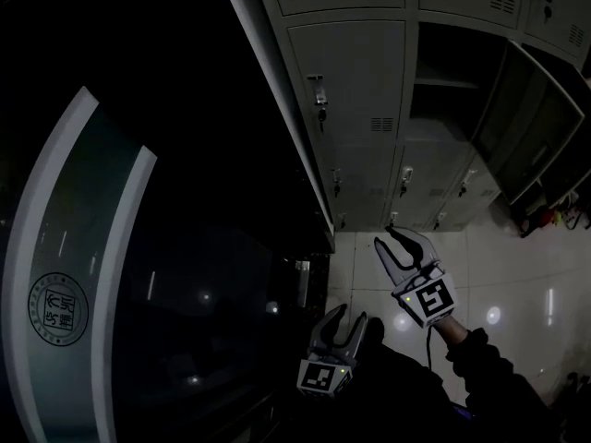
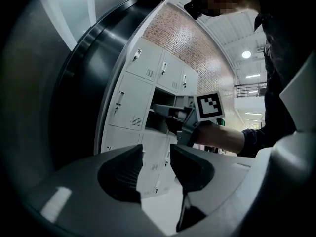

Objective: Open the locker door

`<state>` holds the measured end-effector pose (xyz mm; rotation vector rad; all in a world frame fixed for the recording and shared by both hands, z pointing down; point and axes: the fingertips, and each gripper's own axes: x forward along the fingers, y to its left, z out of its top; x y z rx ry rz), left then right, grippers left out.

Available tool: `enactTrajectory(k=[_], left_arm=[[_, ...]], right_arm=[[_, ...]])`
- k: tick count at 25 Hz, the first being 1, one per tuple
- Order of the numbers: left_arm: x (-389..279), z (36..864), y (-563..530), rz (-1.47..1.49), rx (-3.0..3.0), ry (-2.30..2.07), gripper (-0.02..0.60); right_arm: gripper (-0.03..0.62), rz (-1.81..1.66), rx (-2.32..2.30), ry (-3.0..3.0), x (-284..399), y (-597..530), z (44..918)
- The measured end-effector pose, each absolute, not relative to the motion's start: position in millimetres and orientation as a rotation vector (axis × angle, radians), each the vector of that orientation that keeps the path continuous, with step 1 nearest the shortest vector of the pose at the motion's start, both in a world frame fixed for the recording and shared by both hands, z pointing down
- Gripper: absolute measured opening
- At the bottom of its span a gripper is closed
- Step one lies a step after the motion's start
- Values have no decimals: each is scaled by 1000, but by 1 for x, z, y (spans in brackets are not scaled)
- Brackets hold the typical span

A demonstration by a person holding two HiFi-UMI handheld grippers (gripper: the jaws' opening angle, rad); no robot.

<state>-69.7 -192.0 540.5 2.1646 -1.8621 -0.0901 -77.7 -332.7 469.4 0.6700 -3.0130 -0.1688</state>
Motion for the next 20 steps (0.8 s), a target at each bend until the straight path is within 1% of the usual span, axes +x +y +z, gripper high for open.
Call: enactTrajectory(k=[6,10,14,20], left_arm=[[-110,551,-251,-70,2126,-1839,176],[-149,552,-291,-102,2117,-1851,176],[-196,534,-327,-114,2175,-1842,175],[-248,529,-356,-179,2185,-1832,155]], right_arm=[[94,-215,719,-3030,-160,-437,462],[95,-228,740,-3001,-223,-507,448],[98,-155,802,-2960,-276,-564,437],[119,-160,897,-2858,-326,-618,445]])
